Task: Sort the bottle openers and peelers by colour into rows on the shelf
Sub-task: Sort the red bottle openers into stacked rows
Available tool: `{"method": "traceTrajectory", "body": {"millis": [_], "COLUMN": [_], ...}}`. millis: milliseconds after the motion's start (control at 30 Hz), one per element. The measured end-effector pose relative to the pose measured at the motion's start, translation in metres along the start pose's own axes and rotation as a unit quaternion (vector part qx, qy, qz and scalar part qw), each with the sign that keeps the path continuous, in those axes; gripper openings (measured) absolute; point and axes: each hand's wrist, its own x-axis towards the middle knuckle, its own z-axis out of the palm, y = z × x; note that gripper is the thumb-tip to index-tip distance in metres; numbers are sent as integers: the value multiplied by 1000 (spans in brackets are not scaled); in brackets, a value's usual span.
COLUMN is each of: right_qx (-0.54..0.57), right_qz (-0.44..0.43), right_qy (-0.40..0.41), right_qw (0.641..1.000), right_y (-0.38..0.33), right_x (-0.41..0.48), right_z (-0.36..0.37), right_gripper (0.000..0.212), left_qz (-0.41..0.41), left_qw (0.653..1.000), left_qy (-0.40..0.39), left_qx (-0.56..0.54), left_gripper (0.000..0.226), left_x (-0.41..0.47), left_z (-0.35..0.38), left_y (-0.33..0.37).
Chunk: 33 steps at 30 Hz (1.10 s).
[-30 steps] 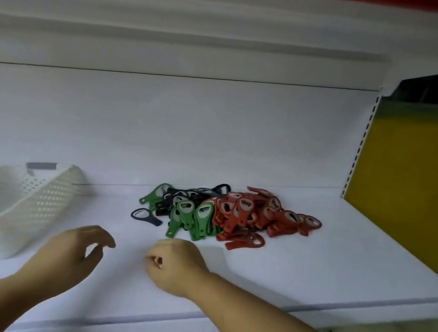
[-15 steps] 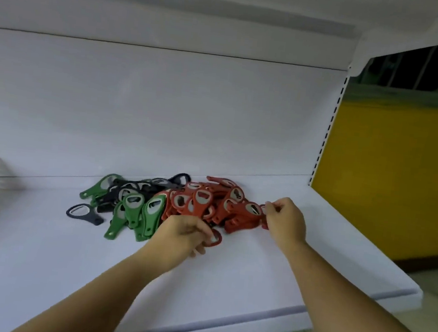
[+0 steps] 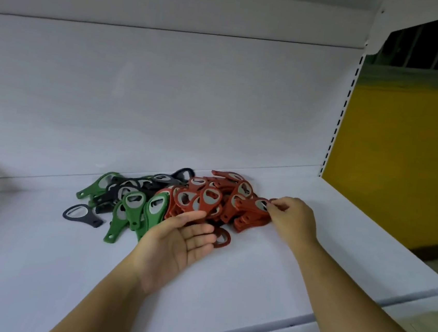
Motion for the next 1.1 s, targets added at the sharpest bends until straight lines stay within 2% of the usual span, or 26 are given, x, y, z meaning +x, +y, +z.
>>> {"method": "traceTrajectory", "body": {"millis": [233,333,367,433,567,633,700,800,900,967,1000,1100], "right_qx": [168,307,360,422,347,298,268,202,184,169,139,31], "right_qz": [27,53,68,75,-17,-60,-89,-126,-65,-21,-7,-25], "right_qy": [34,68,60,-3,-187,-214,-187,-136,-5,37,28,-57], "right_qw": [985,948,928,904,919,928,941,962,981,985,990,998], "right_y": [-11,-20,-27,-44,-78,-84,-82,-69,-53,-44,-40,-26], "right_x": [-10,-11,-11,-15,-51,-65,-71,-77,-65,-47,-38,-19], "right_z": [-9,-20,-25,-29,-16,-5,2,3,0,-6,-10,-17], "right_gripper": [8,11,14,15,14,17,19,17,19,11,5,27], "left_qz": [-15,-14,-18,-39,-82,-85,-81,-84,-77,-67,-64,-61], "left_qw": [998,997,997,997,996,996,995,992,992,992,993,994], "left_qy": [-7,-1,6,17,3,0,-14,-24,-7,5,7,5], "left_qx": [-54,-78,-80,-71,-28,17,54,88,101,103,100,93], "left_gripper": [82,84,80,66,55,46,35,34,35,36,36,41], "left_x": [-6,-9,-10,-10,-15,-19,-22,-22,-20,-19,-19,-17], "left_z": [4,5,6,8,12,12,12,12,14,15,16,14], "left_y": [0,3,4,5,6,7,6,4,2,0,0,-1]}}
